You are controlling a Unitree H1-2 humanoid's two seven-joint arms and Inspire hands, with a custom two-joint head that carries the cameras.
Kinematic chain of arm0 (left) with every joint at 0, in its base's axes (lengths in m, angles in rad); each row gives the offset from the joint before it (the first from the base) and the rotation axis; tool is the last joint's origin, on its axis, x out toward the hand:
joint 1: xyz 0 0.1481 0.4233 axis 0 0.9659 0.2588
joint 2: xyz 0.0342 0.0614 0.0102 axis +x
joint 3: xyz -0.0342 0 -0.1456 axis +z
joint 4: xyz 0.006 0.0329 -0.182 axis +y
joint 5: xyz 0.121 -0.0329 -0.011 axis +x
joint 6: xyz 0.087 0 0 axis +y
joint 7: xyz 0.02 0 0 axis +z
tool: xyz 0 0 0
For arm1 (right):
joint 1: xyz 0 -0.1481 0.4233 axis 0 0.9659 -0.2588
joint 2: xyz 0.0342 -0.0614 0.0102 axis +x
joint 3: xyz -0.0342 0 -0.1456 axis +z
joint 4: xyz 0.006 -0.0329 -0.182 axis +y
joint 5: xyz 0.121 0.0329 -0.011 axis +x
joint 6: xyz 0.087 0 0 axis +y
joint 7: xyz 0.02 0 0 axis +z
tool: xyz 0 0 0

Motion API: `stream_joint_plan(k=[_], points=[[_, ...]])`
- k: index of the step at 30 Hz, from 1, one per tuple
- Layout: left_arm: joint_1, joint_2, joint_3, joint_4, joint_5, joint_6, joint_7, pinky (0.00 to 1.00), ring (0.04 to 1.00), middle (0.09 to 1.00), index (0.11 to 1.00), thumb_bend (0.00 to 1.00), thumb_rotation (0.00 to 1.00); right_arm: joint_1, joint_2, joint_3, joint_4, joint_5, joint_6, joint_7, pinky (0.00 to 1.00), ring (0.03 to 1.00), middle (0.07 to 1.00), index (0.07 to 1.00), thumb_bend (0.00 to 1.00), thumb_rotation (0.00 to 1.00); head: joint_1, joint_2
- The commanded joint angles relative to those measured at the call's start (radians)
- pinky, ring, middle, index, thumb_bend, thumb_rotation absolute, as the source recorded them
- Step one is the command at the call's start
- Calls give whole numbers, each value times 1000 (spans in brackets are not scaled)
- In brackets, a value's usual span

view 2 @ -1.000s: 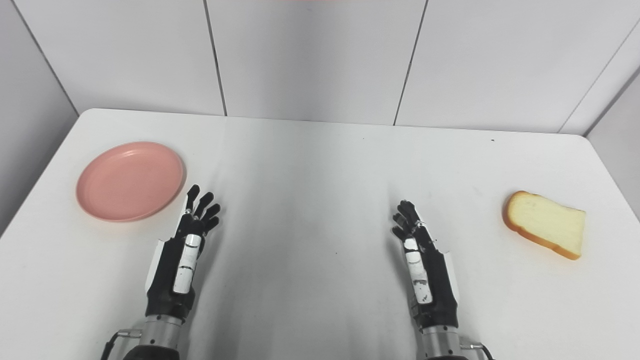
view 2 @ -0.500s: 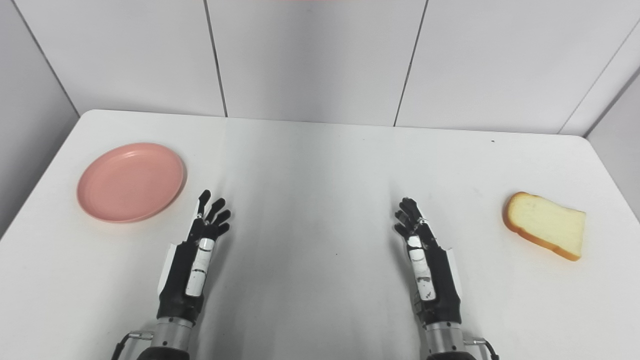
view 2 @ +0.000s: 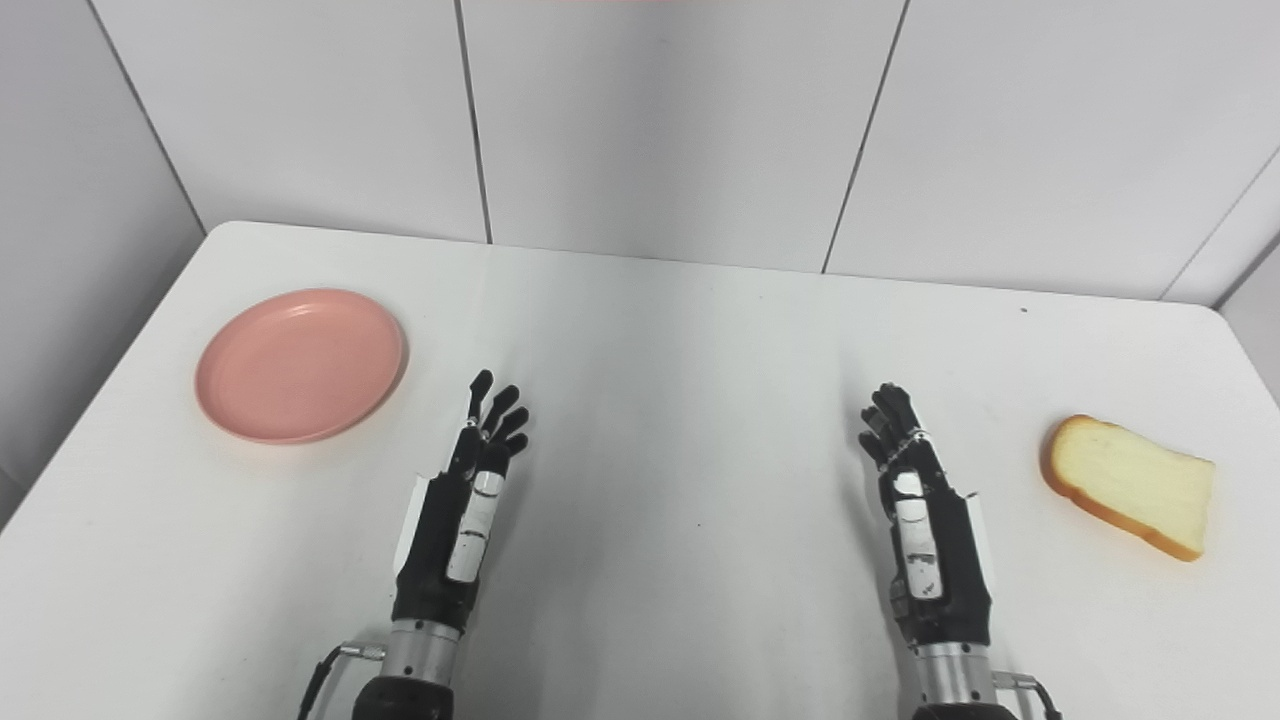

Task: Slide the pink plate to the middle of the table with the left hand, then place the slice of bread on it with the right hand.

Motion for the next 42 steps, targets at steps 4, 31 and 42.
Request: stream_joint_plan(k=[4, 31, 42], points=[[-11, -7, -2, 50, 20, -78, 27, 902, 922, 958, 985, 603, 964, 27, 1, -12, 75, -4, -51, 8, 943, 933, 939, 908, 818, 902, 11, -21], [-329, 210, 314, -85, -75, -42, 91, 971, 928, 960, 983, 894, 999, 19, 29, -4, 137, -23, -87, 3, 965, 935, 931, 898, 769, 923, 14, -91], [-524, 424, 442, 287, -165, -157, 115, 952, 905, 926, 996, 942, 941, 6, 30, -10, 161, -32, -92, -2, 945, 921, 922, 892, 796, 908, 5, -100]])
